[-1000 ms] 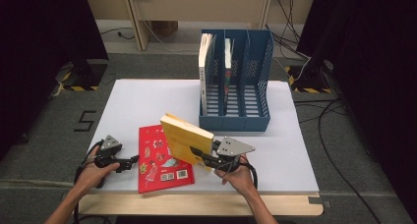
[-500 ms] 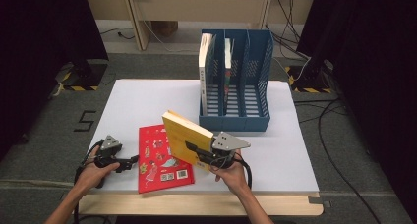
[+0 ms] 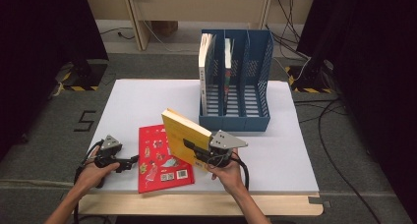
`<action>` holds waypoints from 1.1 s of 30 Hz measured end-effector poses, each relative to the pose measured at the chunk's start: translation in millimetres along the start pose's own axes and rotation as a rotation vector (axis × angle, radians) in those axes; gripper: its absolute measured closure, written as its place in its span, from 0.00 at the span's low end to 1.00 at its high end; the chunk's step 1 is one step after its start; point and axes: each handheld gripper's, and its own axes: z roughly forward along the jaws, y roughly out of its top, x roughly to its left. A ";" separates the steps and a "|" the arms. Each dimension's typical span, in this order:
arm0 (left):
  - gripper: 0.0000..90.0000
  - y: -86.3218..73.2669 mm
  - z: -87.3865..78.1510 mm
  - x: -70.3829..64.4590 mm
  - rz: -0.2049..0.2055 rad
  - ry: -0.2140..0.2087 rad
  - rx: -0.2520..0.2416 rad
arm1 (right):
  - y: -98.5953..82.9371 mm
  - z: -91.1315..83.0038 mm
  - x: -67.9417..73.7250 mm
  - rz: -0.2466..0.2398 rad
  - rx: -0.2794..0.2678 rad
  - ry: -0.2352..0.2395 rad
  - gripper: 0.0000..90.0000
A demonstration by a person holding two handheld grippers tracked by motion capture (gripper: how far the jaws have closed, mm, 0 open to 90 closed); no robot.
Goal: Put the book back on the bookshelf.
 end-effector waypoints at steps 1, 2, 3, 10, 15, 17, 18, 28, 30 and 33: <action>0.15 0.0 0.0 0.1 0.000 0.000 0.000 | 0.2 0.0 0.3 0.009 0.001 -0.001 0.82; 0.15 0.1 -0.1 0.2 0.000 -0.001 0.000 | 0.2 0.3 0.3 0.027 -0.002 0.000 0.82; 0.15 0.1 -0.1 0.2 0.001 -0.002 0.000 | 0.2 0.5 0.0 0.029 -0.006 0.001 0.82; 0.16 -0.4 -1.5 1.6 0.000 0.000 0.000 | 2.6 1.7 1.3 0.032 -0.013 -0.006 0.83; 0.16 -1.4 -1.9 5.1 -0.022 -0.002 -0.011 | 6.9 -0.2 0.9 0.045 -0.016 -0.010 0.83; 0.16 -1.5 -1.5 4.2 -0.017 0.001 -0.008 | 8.6 -1.4 0.9 0.041 -0.019 -0.015 0.83; 0.15 -1.4 -1.2 3.5 -0.012 0.002 -0.005 | 9.6 -2.2 0.6 0.042 -0.025 -0.016 0.83; 0.15 -1.3 -1.0 3.4 -0.009 0.005 -0.003 | 15.9 -8.6 -1.9 0.051 -0.032 -0.036 0.83; 0.15 -1.3 -1.0 3.4 -0.009 0.005 -0.003 | 17.5 -10.2 -2.1 0.045 -0.035 -0.041 0.83; 0.15 -1.3 -1.0 3.4 -0.009 0.005 -0.003 | 19.8 -12.1 -2.2 0.048 -0.042 -0.046 0.83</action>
